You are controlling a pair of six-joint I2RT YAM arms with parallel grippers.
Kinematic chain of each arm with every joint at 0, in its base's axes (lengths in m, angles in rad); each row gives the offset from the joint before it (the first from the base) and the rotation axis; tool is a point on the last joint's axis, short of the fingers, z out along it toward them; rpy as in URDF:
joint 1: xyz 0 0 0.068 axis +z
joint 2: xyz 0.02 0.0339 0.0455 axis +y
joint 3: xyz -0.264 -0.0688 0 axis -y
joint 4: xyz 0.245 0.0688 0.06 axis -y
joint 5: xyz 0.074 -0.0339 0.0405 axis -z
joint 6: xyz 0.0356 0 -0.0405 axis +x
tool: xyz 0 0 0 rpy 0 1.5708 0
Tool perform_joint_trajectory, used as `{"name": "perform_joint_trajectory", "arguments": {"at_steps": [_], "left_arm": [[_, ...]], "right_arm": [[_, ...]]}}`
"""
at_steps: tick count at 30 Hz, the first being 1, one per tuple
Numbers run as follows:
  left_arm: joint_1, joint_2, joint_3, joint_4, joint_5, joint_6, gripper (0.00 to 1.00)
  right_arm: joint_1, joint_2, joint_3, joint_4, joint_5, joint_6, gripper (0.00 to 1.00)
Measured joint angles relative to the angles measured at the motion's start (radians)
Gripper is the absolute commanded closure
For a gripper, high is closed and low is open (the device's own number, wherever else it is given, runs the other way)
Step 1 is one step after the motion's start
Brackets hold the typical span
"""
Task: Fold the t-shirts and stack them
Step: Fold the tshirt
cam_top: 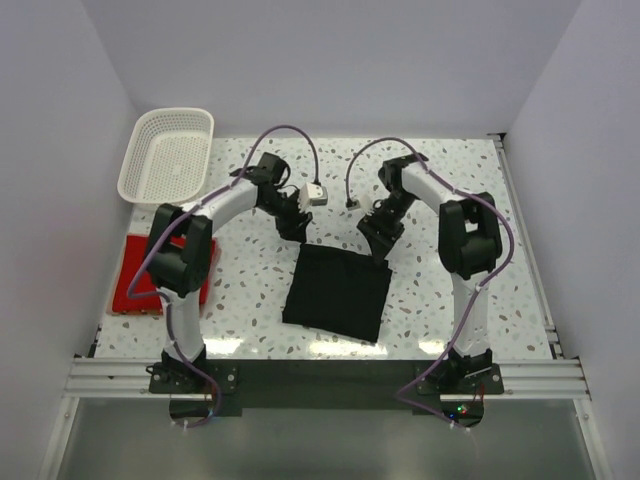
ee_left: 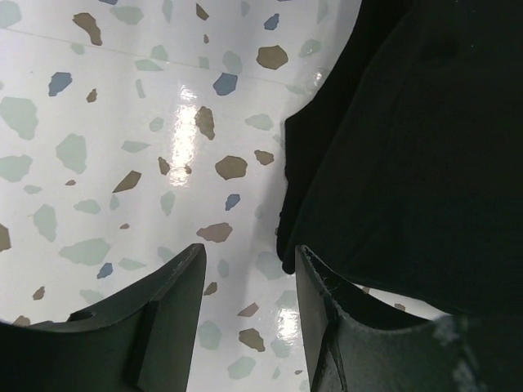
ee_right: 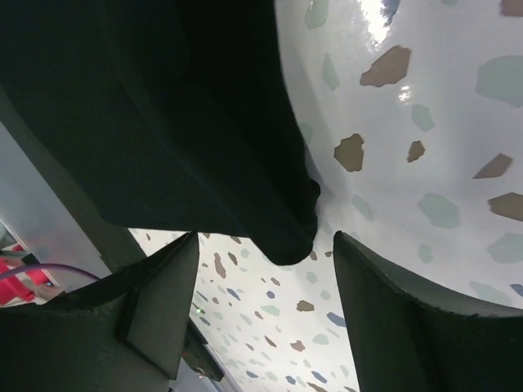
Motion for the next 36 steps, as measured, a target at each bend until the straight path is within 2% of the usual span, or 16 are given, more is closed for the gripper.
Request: {"name": "perform_joint_trajectory", "arguments": {"at_steps": [4, 5, 7, 8, 9, 12, 13, 14, 15, 18, 22, 27, 36], "left_arm": [[-0.003, 0.031, 0.014, -0.024, 0.026, 0.001, 0.47], [-0.003, 0.039, 0.014, -0.03, 0.031, 0.001, 0.47], [-0.003, 0.057, 0.014, -0.04, 0.037, 0.001, 0.48], [-0.003, 0.066, 0.014, -0.044, 0.039, 0.001, 0.5], [-0.003, 0.074, 0.014, -0.048, 0.041, 0.001, 0.52], [-0.003, 0.084, 0.014, -0.054, 0.049, 0.003, 0.65], [-0.003, 0.084, 0.014, -0.056, 0.051, 0.007, 0.74], [-0.003, 0.084, 0.014, -0.059, 0.055, 0.008, 0.79], [-0.003, 0.084, 0.014, -0.061, 0.057, 0.013, 0.88], [-0.003, 0.084, 0.014, -0.072, 0.058, 0.023, 1.0], [-0.002, 0.081, 0.014, -0.074, 0.058, 0.026, 1.0], [-0.002, 0.061, 0.014, -0.066, 0.069, 0.016, 1.0], [-0.011, 0.06, 0.014, -0.01, 0.039, -0.056, 1.0]], "right_arm": [[0.004, 0.0, -0.043, -0.001, -0.002, -0.011, 0.4], [0.006, 0.0, -0.055, -0.001, -0.002, -0.014, 0.48], [0.009, 0.0, -0.076, -0.001, -0.002, -0.024, 0.57], [0.011, 0.0, -0.085, -0.001, -0.002, -0.027, 0.71], [0.013, 0.0, -0.09, -0.002, -0.002, -0.034, 0.77], [0.015, -0.01, -0.094, -0.001, -0.002, -0.037, 0.9], [0.015, -0.018, -0.093, -0.001, -0.001, -0.038, 0.98], [0.015, -0.029, -0.093, -0.002, -0.001, -0.04, 1.0], [0.015, -0.039, -0.09, -0.003, 0.0, -0.038, 1.0], [0.015, -0.087, -0.064, -0.003, 0.002, -0.037, 1.0], [0.015, -0.164, -0.053, -0.002, 0.029, -0.037, 1.0], [0.013, -0.217, -0.153, 0.01, 0.107, -0.034, 1.0], [-0.057, -0.036, -0.148, 0.083, 0.193, 0.008, 1.0]]}}
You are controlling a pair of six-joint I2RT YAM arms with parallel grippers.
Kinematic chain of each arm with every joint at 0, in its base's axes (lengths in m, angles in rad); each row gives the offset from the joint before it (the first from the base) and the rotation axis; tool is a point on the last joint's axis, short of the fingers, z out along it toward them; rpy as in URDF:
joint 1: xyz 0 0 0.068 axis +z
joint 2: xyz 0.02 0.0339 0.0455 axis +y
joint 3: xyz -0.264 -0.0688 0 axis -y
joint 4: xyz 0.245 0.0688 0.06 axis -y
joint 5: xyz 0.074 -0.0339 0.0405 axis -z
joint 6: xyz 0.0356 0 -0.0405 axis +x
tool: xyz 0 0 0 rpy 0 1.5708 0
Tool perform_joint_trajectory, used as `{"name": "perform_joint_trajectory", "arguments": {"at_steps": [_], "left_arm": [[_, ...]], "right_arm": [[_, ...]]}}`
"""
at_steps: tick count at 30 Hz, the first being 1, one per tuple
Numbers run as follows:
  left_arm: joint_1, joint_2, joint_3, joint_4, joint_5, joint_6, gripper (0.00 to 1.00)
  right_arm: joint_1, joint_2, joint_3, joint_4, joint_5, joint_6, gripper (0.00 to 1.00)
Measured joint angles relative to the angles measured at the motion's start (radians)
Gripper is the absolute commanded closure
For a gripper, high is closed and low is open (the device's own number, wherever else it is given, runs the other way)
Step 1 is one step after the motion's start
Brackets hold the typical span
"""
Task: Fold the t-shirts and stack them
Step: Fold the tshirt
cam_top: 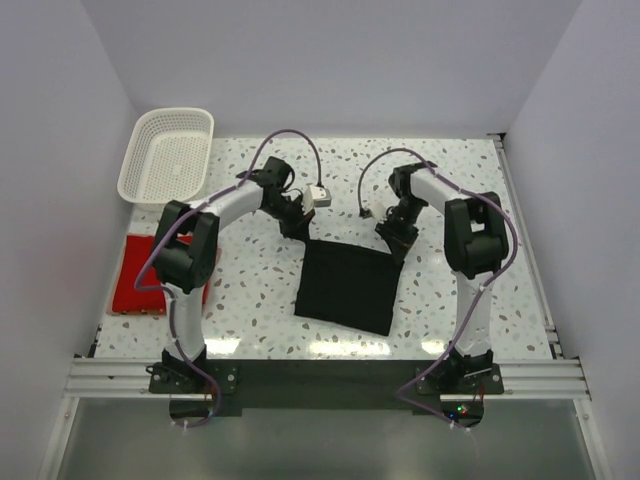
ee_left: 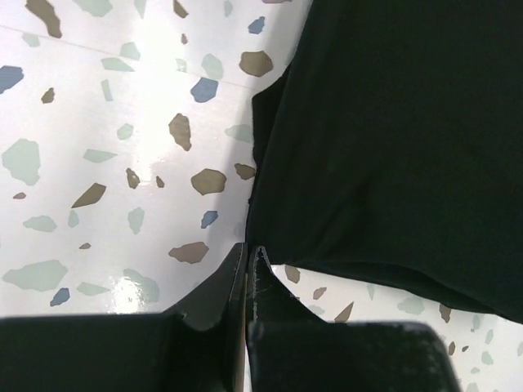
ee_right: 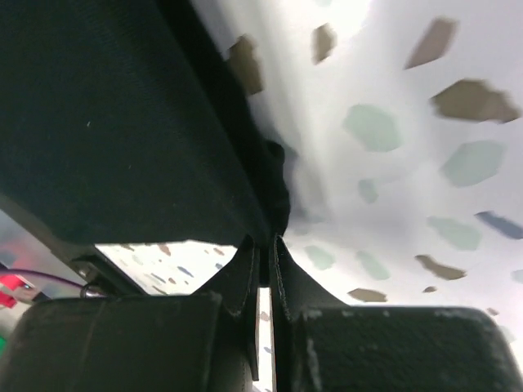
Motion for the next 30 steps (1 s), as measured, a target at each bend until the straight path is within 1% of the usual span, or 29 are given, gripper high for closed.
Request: {"name": "perform_joint_trajectory", "arguments": {"at_steps": [10, 13, 14, 15, 16, 17, 18, 20, 21, 23, 26, 28, 30], "left_arm": [[0.011, 0.096, 0.046, 0.087, -0.103, -0.107, 1.0], [0.024, 0.099, 0.059, 0.111, -0.123, -0.128, 1.0], [0.027, 0.099, 0.062, 0.122, -0.129, -0.132, 0.93], [0.036, 0.099, 0.067, 0.13, -0.134, -0.138, 0.86], [0.044, 0.099, 0.071, 0.138, -0.136, -0.147, 0.81], [0.053, 0.098, 0.074, 0.143, -0.144, -0.151, 0.68], [0.063, 0.097, 0.075, 0.148, -0.146, -0.153, 0.63], [0.095, 0.086, 0.072, 0.146, -0.142, -0.17, 0.55], [0.112, 0.069, 0.064, 0.148, -0.137, -0.174, 0.49], [0.138, 0.007, 0.037, 0.147, -0.119, -0.182, 0.44], [0.138, -0.119, -0.008, 0.147, -0.086, -0.222, 0.44], [0.105, -0.203, -0.023, 0.15, -0.048, -0.258, 0.45], [0.048, -0.261, -0.041, 0.18, 0.011, -0.32, 0.46]], "right_arm": [[-0.003, 0.113, 0.203, 0.019, 0.048, 0.06, 1.0], [-0.003, 0.14, 0.259, 0.024, 0.053, 0.081, 1.0], [-0.002, 0.15, 0.28, 0.026, 0.053, 0.088, 0.98], [-0.002, 0.157, 0.298, 0.028, 0.053, 0.093, 0.78], [-0.002, 0.167, 0.321, 0.031, 0.052, 0.105, 0.67], [-0.002, 0.174, 0.345, 0.031, 0.054, 0.113, 0.57], [-0.003, 0.179, 0.369, 0.025, 0.06, 0.122, 0.45], [-0.01, 0.179, 0.412, 0.013, 0.055, 0.14, 0.35], [-0.013, 0.173, 0.43, 0.008, 0.042, 0.146, 0.25], [-0.018, 0.146, 0.436, 0.006, 0.019, 0.165, 0.23], [-0.022, 0.064, 0.406, -0.004, -0.045, 0.19, 0.23], [-0.022, -0.015, 0.363, -0.016, -0.12, 0.212, 0.23], [-0.021, -0.091, 0.297, -0.011, -0.198, 0.237, 0.23]]}}
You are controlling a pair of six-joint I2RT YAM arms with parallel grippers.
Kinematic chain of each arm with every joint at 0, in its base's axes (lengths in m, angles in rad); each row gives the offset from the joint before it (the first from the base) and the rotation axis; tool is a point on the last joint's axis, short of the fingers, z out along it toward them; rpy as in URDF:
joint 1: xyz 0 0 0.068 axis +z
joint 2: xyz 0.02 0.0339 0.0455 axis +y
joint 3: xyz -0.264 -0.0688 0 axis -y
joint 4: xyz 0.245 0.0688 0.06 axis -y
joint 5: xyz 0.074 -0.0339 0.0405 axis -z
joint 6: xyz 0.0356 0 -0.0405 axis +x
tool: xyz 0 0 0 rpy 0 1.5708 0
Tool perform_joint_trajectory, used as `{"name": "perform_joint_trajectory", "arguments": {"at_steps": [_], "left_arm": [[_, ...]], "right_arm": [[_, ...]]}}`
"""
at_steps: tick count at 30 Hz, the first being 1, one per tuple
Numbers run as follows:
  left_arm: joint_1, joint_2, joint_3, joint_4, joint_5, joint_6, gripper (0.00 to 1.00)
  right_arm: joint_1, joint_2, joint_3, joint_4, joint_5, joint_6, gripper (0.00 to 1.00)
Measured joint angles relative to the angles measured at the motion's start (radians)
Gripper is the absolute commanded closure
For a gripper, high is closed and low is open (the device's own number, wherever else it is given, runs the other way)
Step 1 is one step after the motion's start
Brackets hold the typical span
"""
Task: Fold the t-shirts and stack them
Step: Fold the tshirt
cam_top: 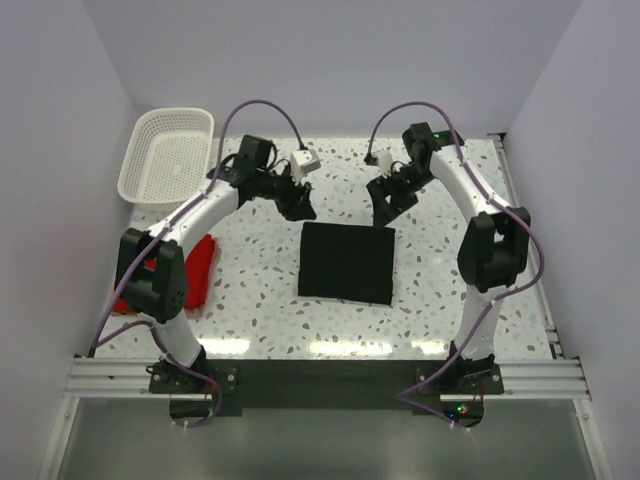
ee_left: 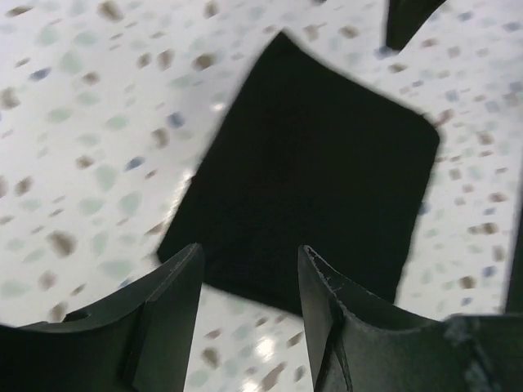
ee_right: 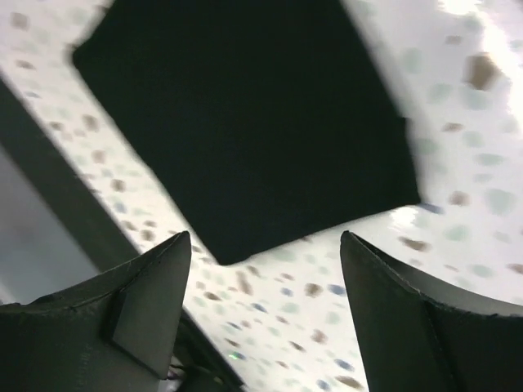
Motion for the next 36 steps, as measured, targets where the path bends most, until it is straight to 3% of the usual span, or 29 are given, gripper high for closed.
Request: {"name": "perform_joint_trajectory", "arguments": {"at_steps": [6, 13, 22, 25, 31, 36], "left_arm": [[-0.135, 0.019, -0.158, 0.138, 0.207, -0.248, 0.5], [-0.049, 0.2, -0.404, 0.193, 0.335, -0.385, 0.51], [0.079, 0.201, -0.404, 0.071, 0.43, -0.283, 0.49], [0.038, 0.125, -0.407, 0.021, 0.402, -0.219, 0.49], [-0.159, -0.044, -0.454, 0.07, 0.412, -0.224, 0.51], [-0.149, 0.094, -0.474, 0.074, 0.396, -0.224, 0.52]], "right_arm": [[0.037, -0.105, -0.292, 0.026, -0.256, 0.079, 0.24], [0.051, 0.052, -0.558, 0.072, -0.335, 0.088, 0.26], [0.024, 0.042, -0.54, 0.074, -0.349, 0.117, 0.25], [0.051, -0.039, -0.512, 0.073, -0.351, 0.12, 0.25], [0.208, -0.151, -0.506, 0.077, -0.415, 0.129, 0.26], [0.235, 0.015, -0.52, 0.076, -0.443, 0.098, 0.29]]}}
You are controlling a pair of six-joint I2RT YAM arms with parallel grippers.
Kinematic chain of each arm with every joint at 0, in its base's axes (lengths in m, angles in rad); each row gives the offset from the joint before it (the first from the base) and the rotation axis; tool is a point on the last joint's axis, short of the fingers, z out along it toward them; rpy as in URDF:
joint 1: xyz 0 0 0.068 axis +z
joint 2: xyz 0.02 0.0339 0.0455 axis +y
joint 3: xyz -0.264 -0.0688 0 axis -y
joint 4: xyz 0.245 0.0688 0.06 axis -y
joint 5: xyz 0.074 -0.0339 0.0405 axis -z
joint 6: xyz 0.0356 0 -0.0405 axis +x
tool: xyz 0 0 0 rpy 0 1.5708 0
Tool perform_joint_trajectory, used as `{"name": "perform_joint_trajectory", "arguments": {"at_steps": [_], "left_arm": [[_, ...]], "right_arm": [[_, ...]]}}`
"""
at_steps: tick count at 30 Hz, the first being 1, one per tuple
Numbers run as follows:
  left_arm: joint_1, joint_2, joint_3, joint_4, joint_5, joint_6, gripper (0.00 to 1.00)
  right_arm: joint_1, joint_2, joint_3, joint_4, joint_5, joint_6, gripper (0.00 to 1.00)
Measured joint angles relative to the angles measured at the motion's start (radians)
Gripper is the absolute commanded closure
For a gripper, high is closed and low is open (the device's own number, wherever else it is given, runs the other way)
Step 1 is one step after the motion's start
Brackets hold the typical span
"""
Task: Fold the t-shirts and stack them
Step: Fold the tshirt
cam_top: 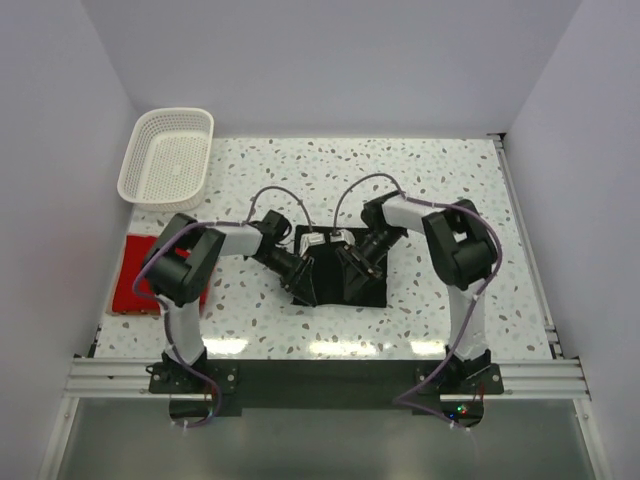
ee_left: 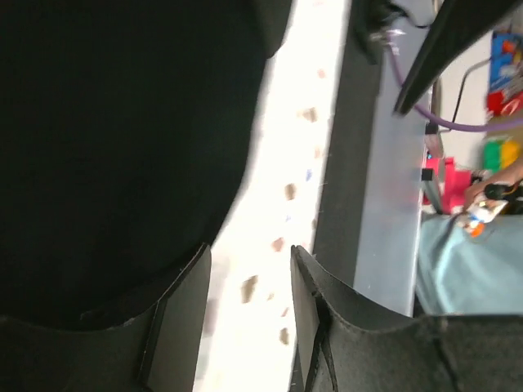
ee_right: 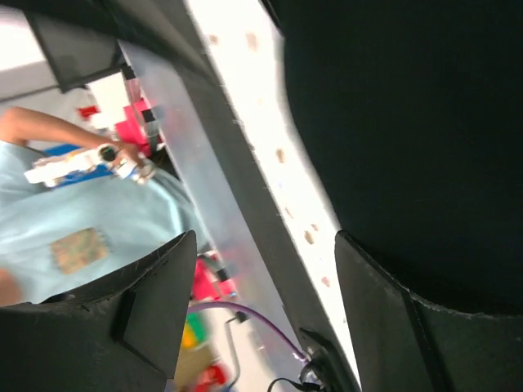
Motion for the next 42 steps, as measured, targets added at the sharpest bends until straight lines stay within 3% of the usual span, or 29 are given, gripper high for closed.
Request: {"name": "perform_joint_trajectory", "arguments": {"at_steps": [3, 6, 10, 14, 20, 25, 32, 38, 42], "left_arm": [[0.069, 0.143, 0.007, -0.027, 0.071, -0.002, 0.54], [0.15, 0.192, 0.016, -0.094, 0.137, 0.013, 0.53], [0.204, 0.166, 0.018, -0.185, 0.138, 0.108, 0.52], [0.188, 0.077, 0.063, -0.261, 0.099, 0.183, 0.51], [0.172, 0.002, 0.246, -0.087, 0.036, 0.021, 0.48], [0.175, 0.158, 0.418, 0.103, 0.013, -0.145, 0.49], [0.211, 0.359, 0.435, 0.197, 0.007, -0.274, 0.5], [0.238, 0.341, 0.435, 0.185, -0.014, -0.257, 0.47], [0.243, 0.231, 0.415, 0.106, -0.139, -0.14, 0.41]], "right_arm": [[-0.045, 0.102, -0.055, 0.018, -0.003, -0.005, 0.29], [-0.103, 0.106, -0.08, -0.009, -0.03, -0.033, 0.3], [-0.141, 0.085, -0.039, -0.079, 0.005, -0.082, 0.29], [-0.159, 0.057, 0.151, -0.123, -0.002, -0.125, 0.29], [-0.225, 0.061, 0.38, -0.14, -0.027, -0.109, 0.3], [-0.291, 0.243, 0.523, -0.14, -0.029, -0.093, 0.32], [-0.342, 0.446, 0.626, -0.165, -0.039, -0.061, 0.35], [-0.328, 0.468, 0.747, -0.163, 0.015, -0.056, 0.35], [-0.317, 0.454, 0.806, -0.14, 0.07, -0.063, 0.34]]}}
